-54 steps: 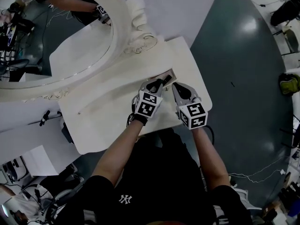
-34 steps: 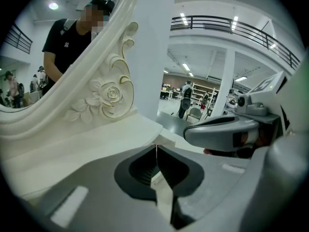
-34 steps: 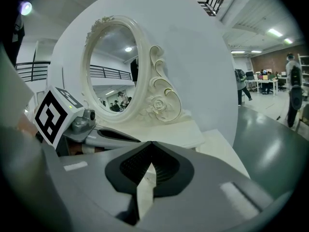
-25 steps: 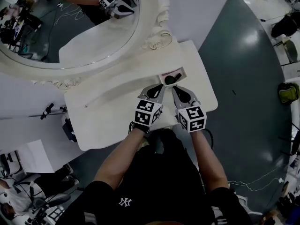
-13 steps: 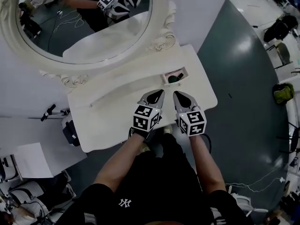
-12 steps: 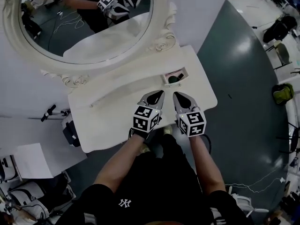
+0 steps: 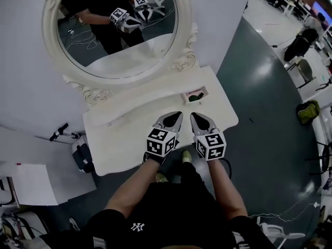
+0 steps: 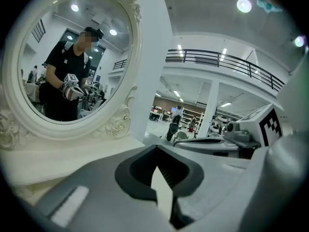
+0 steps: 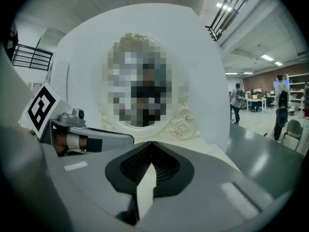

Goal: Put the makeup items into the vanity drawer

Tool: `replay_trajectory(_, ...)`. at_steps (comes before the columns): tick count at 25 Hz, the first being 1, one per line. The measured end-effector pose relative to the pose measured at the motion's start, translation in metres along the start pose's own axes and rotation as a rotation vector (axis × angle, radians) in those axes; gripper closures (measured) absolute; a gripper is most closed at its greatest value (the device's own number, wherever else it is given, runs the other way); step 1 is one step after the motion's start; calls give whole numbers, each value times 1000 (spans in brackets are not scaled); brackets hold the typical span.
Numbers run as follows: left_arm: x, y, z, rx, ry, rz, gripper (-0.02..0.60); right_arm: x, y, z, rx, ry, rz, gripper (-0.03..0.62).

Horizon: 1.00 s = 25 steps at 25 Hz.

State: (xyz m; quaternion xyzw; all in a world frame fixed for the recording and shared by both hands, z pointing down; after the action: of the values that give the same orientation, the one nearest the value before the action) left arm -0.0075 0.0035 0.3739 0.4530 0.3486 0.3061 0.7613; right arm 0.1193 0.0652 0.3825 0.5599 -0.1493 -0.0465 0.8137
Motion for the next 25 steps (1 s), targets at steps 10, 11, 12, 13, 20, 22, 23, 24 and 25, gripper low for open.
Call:
replay_trajectory(10,15,-14,-38,61,25,4,580,-27,-18,-19,37,22,-15,569)
replay_trajectory(11,16,-15,-41,66,25,6,580,-29,-19,-20,37,24,-19,569)
replay_trajectory(12,17,-17,-43,71,26,7,580,-30,-21,-21,37,25,-21,569)
replay_trajectory(13,18,-18,-46,75,26,6,580,-32,-23,-23,41,24,-22,569)
replay_trajectory(20,21,-23,-57,101,21,14,580,-40,-32,-29,74,33,-28,569)
replay_trajectory(22,22,-23,-59,107,17,17,580,-41,-31,-30,76,35,-27,569)
replay_trajectory(23,22,-22,-59,108,16,19,580,-42,-29,-31,76,35,-26,569)
replay_trajectory(24,23,-22,-59,108,17,19,580,-43,-28,-31,75,36,-25,569)
replay_trajectory(25,23,-22,-59,109,18,19,580,-43,-27,-31,75,36,-24,569)
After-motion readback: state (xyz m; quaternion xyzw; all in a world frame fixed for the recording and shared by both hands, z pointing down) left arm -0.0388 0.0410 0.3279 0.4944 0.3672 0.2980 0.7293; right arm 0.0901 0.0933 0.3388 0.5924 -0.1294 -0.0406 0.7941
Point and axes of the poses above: the fingertips, and each gripper's own axes: z forward along the fingers, x to its right, y out of its underside, the point moved 8 cm from there along -z, backward along the fingers, and after that the axes turned 5 degrees about -y, right-handed, at the moved point
